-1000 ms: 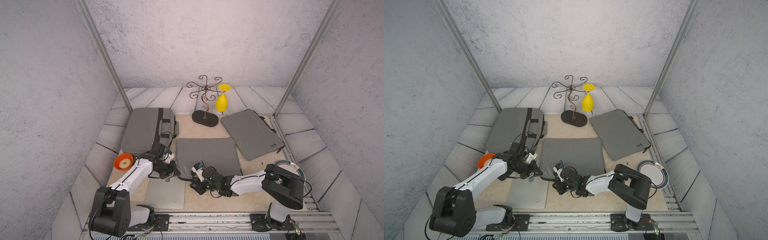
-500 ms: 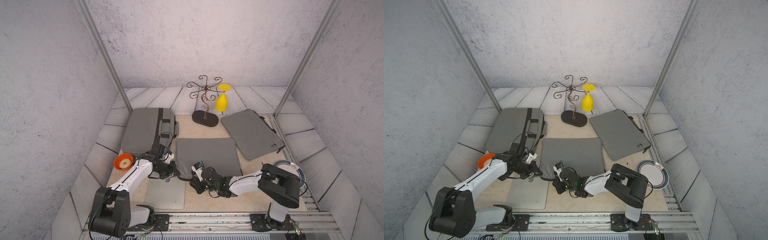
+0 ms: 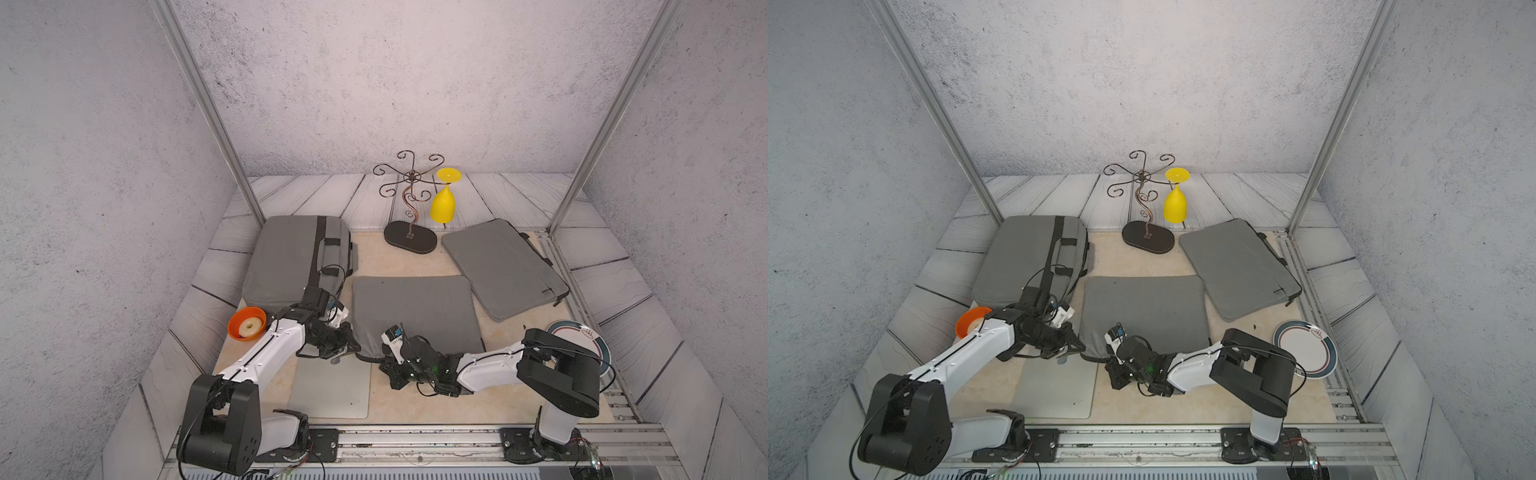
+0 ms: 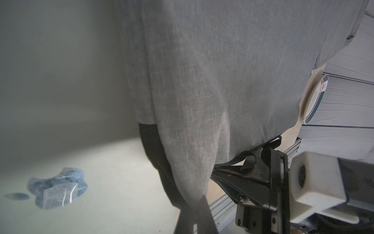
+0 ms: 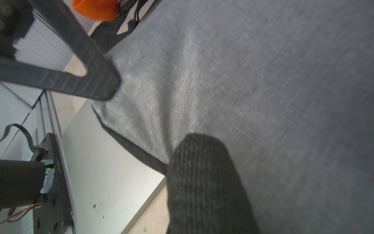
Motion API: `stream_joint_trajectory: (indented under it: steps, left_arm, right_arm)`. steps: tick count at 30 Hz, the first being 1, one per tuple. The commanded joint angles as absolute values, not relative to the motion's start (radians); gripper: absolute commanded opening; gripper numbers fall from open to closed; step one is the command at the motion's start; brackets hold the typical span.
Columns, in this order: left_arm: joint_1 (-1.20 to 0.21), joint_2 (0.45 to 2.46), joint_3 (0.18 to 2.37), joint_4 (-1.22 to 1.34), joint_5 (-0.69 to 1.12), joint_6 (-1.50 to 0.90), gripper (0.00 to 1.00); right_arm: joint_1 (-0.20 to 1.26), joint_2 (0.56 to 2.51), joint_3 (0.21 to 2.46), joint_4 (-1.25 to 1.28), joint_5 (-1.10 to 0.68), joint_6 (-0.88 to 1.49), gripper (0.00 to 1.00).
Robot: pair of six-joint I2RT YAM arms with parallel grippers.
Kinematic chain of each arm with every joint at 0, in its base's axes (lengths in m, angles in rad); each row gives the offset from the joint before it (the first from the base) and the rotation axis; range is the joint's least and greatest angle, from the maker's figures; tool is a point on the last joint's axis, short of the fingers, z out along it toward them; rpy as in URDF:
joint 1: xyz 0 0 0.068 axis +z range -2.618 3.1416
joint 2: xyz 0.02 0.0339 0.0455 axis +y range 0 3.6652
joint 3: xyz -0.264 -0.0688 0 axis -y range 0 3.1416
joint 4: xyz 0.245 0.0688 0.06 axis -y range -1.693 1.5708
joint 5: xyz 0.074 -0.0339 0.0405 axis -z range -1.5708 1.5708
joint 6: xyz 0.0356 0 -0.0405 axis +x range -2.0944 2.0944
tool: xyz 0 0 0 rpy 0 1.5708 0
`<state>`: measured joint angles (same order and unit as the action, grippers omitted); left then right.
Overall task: Open the zippered laptop bag and take out the laptop
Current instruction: Unzip the zipper on the zippered laptop bag.
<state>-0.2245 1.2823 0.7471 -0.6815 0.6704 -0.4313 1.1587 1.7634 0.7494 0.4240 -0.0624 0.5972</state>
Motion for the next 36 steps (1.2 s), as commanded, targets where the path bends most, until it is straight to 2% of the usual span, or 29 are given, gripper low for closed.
stream_joint_trajectory:
  steps: [1,26,32,36]
  left_arm:
    - [-0.227,1.260,0.735,-0.694,0.708,-0.434,0.00]
    - [-0.244,1.183,0.655,-0.633,0.770,-0.550,0.00]
    - [-0.244,1.192,0.671,-0.688,0.737,-0.497,0.00]
    - [-0.244,1.206,0.686,-0.696,0.740,-0.488,0.00]
  right_arm:
    - [1.187,1.728,0.814,0.330,-0.034,0.507,0.01]
    - [1.213,1.842,0.979,0.530,-0.227,0.428,0.02]
    - [1.210,1.832,0.951,0.585,-0.199,0.414,0.02]
    - [1.209,1.790,0.928,0.500,-0.161,0.379,0.04]
